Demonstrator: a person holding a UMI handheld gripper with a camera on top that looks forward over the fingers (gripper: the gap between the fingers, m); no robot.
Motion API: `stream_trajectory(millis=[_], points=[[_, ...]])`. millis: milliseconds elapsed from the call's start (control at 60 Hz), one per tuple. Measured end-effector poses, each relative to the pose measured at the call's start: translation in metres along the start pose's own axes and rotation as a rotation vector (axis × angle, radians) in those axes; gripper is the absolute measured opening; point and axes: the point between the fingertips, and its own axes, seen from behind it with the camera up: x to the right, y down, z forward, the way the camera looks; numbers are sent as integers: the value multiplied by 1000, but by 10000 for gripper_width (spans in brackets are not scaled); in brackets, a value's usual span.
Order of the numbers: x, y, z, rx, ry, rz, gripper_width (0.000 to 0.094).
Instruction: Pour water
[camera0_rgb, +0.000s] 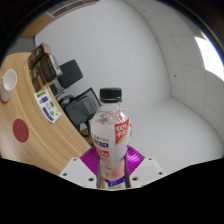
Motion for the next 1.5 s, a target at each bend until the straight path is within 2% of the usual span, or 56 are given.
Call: stream_trajectory(millis=[133, 200, 300, 433, 633, 817, 867, 1000, 1133, 1283, 1500], points=[[-57, -86, 1, 110, 3, -352, 317], [-90, -111, 1, 143, -6, -513, 318], [-139, -135, 1, 179, -22, -722, 318], [-190, -165, -4, 293, 3, -1000, 317], [-231, -159, -7, 323, -82, -1062, 318], [-208, -171, -14, 358, -162, -788, 320], [-197, -169, -14, 338, -204, -651, 318], [-170, -166, -22, 308, -399, -157, 320], [-153, -163, -30, 310, -546, 283, 320], [-186, -141, -30, 245, -720, 623, 320], [-256, -110, -25, 182, -847, 778, 319]])
